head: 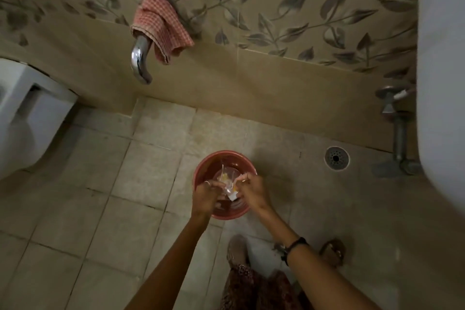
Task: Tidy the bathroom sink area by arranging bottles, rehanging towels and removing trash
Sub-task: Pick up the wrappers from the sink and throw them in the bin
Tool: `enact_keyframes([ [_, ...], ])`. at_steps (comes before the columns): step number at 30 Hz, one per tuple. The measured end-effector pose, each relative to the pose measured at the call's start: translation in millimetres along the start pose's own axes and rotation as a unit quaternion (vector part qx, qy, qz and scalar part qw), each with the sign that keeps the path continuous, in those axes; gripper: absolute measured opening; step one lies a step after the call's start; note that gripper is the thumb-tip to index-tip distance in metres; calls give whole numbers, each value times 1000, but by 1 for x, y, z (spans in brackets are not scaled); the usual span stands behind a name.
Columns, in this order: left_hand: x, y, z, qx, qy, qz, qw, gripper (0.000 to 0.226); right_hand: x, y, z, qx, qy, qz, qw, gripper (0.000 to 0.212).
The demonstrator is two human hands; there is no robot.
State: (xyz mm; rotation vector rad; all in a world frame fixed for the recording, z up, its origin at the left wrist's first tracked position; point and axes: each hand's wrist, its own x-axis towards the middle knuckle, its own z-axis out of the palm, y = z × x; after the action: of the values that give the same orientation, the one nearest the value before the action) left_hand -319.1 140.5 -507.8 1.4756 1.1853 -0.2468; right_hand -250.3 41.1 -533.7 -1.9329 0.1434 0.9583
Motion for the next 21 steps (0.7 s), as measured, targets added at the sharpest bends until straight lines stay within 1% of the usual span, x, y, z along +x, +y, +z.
enact_keyframes([
  [2,-17,29,4,-13,-28,52,998,17,-20,-27,-14,34,14,-67,997,28],
  [4,-40,64,10,-25,-35,120,992,17,-44,-62,-33,80,26,-127,988,22],
  [6,-66,104,17,-75,-53,188,978,19,-69,-98,-61,126,39,-182,974,21],
  [8,-97,147,28,-128,-84,243,958,21,-95,-136,-98,158,55,-229,959,14],
  [10,-127,192,43,-158,-112,304,933,18,-120,-170,-143,192,70,-275,939,8],
  [12,-157,235,65,-167,-142,366,904,13,-143,-197,-190,218,102,-316,918,11],
  [14,-181,272,93,-151,-170,420,879,12,-160,-212,-236,229,151,-346,897,14],
  [16,-196,302,128,-102,-172,456,867,18,-166,-214,-280,236,218,-349,880,12],
  [17,-199,314,146,-74,-164,465,867,20,-164,-211,-302,244,259,-336,872,11],
  [19,-199,333,184,-18,-131,479,868,15,-154,-198,-346,282,334,-282,854,12],
  [21,-191,348,219,66,-75,498,861,17,-139,-181,-386,337,377,-220,834,19],
])
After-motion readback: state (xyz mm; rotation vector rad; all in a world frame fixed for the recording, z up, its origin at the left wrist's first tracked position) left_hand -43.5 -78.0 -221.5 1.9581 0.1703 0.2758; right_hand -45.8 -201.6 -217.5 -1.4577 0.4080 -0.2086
